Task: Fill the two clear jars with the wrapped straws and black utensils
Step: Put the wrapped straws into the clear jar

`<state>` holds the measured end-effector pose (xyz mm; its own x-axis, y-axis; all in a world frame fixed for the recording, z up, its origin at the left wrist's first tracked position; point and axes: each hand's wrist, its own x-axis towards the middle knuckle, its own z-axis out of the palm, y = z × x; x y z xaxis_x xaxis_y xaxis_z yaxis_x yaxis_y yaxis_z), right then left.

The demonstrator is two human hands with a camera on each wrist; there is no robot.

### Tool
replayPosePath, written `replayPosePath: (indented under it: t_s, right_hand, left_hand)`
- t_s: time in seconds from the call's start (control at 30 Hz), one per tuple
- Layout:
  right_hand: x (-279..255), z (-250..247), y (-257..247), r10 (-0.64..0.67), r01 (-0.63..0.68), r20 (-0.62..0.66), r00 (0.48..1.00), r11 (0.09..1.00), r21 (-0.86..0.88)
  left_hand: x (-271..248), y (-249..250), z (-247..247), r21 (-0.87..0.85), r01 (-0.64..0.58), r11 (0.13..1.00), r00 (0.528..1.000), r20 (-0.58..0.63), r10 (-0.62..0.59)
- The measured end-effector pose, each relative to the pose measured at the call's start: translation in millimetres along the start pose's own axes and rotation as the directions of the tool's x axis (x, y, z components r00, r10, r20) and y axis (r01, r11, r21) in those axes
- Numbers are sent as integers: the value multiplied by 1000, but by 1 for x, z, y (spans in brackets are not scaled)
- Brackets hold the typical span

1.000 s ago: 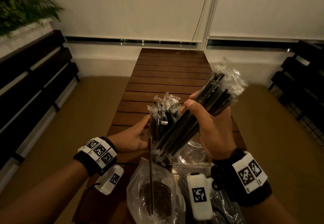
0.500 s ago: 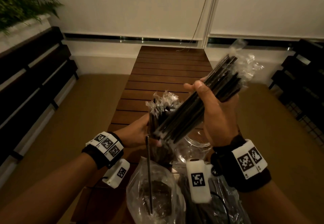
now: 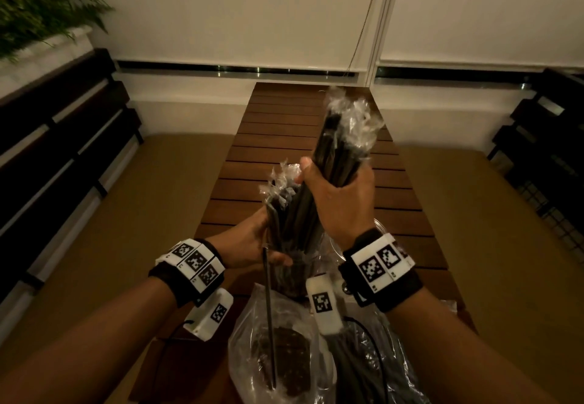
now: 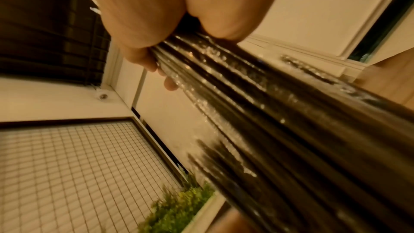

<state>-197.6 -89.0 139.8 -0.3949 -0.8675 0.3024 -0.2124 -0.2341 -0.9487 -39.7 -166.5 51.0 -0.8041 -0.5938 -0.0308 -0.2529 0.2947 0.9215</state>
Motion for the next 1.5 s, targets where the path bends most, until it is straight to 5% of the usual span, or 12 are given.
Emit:
replayPosePath:
  t_s: [0.13, 0.23, 0.43, 0.6, 0.7, 0.83, 1.0, 1.07, 1.13, 1.17, 1.5]
  right_hand:
    - [-5, 3, 35, 120, -121, -16, 993, 982, -146]
    - [-8, 4, 46, 80, -73, 11, 997, 951, -300]
    - [-19, -9, 46, 94, -54, 123, 988, 955, -293]
    - [-17, -23, 16, -159, 164, 39, 986, 954, -251]
    - [-11, -16, 10, -291, 366, 230, 929, 822, -436]
    - [-17, -15, 30, -209, 444, 422, 882, 672, -593]
    - [-65, -6, 24, -459, 448, 173, 872, 604, -659]
    - [-81, 7, 17, -183, 353, 314, 932, 665, -658]
    - [-87, 19, 22, 159, 238, 430, 889, 641, -729]
    - [-86, 23, 26, 210, 220, 432, 877, 625, -749]
    - [-69, 22, 43, 181, 72, 373, 910, 817, -573]
  left_hand:
    - [-1, 3, 0, -26, 5, 1000, 1000, 5, -4]
    - [0, 5, 3, -53, -13, 999, 1000, 3, 13]
    - [-2, 12, 6, -74, -38, 997, 999, 3, 38]
    - [-6, 13, 5, -70, -26, 997, 1000, -12, 25]
    - [-5, 19, 8, -79, -36, 996, 999, -11, 35]
    - [-4, 19, 10, -88, -48, 995, 999, -15, 47]
    - [-5, 15, 9, -41, -26, 999, 998, -50, 24]
    - [-5, 14, 7, 19, -53, 998, 998, -45, 54]
    - [-5, 13, 5, 39, -43, 998, 998, -33, 45]
    - [-6, 12, 5, 49, -35, 998, 999, -29, 37]
    - [-3, 0, 5, 123, -18, 992, 997, -72, 27]
